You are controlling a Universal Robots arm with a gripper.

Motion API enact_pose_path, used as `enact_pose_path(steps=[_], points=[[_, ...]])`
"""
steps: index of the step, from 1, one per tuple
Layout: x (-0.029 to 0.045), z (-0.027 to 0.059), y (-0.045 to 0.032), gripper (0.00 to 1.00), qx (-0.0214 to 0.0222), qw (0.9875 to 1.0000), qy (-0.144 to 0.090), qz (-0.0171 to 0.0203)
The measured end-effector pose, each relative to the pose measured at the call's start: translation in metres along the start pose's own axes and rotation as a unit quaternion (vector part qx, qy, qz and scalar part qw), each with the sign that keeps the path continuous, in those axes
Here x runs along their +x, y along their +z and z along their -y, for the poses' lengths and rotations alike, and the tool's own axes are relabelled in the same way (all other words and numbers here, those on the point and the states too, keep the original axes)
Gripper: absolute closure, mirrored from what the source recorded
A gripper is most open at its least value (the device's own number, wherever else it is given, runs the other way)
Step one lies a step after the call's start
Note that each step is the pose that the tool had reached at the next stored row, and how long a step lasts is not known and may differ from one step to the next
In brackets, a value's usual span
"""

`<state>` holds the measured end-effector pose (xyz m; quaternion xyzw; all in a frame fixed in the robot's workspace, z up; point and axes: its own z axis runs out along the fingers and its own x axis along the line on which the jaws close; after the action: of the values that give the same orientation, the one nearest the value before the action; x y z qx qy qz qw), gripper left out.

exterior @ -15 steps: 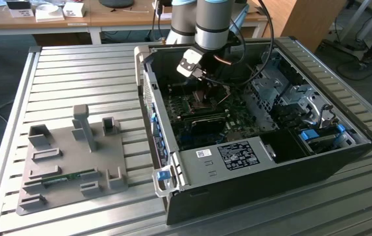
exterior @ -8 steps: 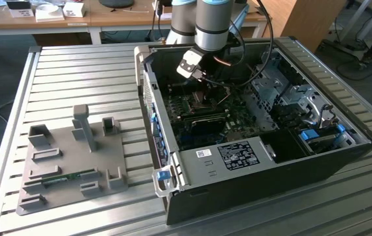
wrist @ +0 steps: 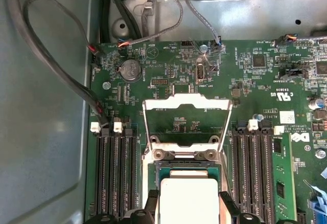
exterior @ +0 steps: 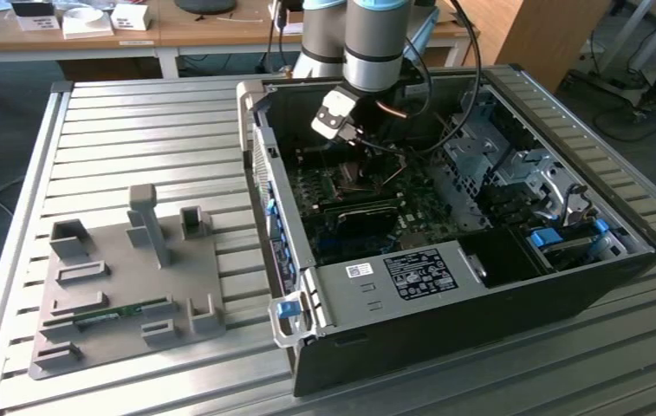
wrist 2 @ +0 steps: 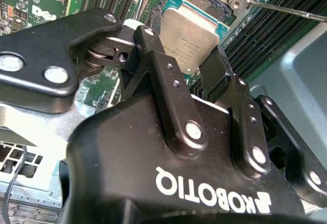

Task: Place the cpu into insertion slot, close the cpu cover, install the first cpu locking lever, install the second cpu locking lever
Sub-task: 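Place the cpu into insertion slot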

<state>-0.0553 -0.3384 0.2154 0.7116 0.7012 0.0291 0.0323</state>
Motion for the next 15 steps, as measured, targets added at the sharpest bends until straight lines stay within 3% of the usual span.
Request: enact_pose_path(steps=[15], points=[[0.0,0.0011,0.0063,0.46,0.0002,1.0,0.0,-0.0008]])
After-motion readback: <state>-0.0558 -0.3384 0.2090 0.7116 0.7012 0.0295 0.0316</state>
